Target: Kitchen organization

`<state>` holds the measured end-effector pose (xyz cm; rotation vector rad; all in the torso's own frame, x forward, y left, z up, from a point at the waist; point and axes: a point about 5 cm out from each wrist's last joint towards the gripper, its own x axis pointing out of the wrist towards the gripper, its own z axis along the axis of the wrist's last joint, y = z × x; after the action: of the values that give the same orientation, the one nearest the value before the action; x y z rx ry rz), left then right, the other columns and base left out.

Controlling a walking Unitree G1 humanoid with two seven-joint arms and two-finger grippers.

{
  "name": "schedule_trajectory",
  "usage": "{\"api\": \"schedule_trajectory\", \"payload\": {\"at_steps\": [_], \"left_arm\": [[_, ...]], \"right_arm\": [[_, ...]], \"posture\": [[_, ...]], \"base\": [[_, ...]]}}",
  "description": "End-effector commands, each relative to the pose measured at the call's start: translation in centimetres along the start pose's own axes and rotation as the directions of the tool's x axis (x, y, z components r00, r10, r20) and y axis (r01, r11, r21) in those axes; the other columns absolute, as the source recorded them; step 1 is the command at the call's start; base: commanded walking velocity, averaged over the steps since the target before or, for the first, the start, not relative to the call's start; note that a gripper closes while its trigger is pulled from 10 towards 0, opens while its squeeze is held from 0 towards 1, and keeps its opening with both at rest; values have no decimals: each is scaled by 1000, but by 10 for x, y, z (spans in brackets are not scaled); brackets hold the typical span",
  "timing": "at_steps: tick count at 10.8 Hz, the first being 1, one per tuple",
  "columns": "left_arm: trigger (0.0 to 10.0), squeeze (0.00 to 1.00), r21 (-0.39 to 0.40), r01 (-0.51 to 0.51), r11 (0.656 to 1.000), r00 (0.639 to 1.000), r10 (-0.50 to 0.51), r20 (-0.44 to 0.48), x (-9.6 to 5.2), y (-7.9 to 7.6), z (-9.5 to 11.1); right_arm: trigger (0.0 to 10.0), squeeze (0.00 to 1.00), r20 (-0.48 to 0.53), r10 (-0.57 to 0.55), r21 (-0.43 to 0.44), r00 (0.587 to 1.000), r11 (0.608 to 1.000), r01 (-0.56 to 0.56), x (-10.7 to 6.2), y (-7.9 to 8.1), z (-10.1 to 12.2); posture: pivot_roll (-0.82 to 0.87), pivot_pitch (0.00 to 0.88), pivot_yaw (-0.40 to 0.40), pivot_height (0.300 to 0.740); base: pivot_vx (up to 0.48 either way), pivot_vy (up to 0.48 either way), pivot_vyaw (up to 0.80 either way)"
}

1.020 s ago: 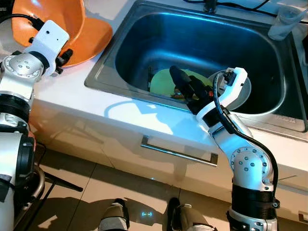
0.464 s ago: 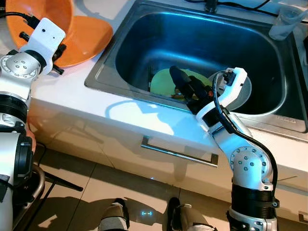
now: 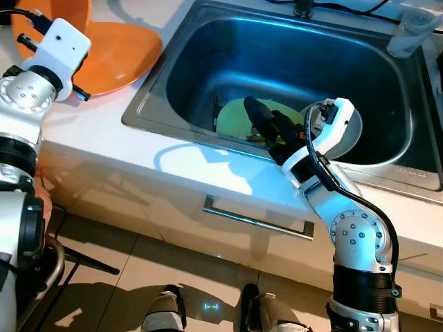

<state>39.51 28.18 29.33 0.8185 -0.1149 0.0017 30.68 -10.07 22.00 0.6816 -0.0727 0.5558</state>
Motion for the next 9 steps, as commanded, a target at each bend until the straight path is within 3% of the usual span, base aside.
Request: {"api": "schedule_trajectory", "payload": {"at_steps": [1,4,5,7,9], "left_arm": [[0,0,41,12,999,998,-15,64,0,-11,5],[0,0,94,6,996,982,-24,190,-2,-28,13],[0,0,163,-34,986,959,-13,283,-4,-33,24],[0,0,321,-119,939,869,-58,492,-15,-53,50],[0,0,390,-176,904,789,-108,605,-27,-74,65]], "right_arm": [[10000,0,6,16,-3,1000,1000,-16,2,3,1],[10000,0,5,19,-4,1000,1000,-19,3,2,2],[10000,0,5,21,-2,1000,1000,-21,4,2,2],[10000,0,-1,29,3,1000,1000,-29,7,2,1],[10000,0,-7,37,0,999,999,-37,11,2,1]], "posture": [[46,254,-15,740],[48,251,-22,740],[51,249,-25,740],[62,246,-33,740],[70,244,-47,740]], "base": [[0,0,0],[0,0,0],[0,0,0],[0,0,0],[0,0,0]]}}
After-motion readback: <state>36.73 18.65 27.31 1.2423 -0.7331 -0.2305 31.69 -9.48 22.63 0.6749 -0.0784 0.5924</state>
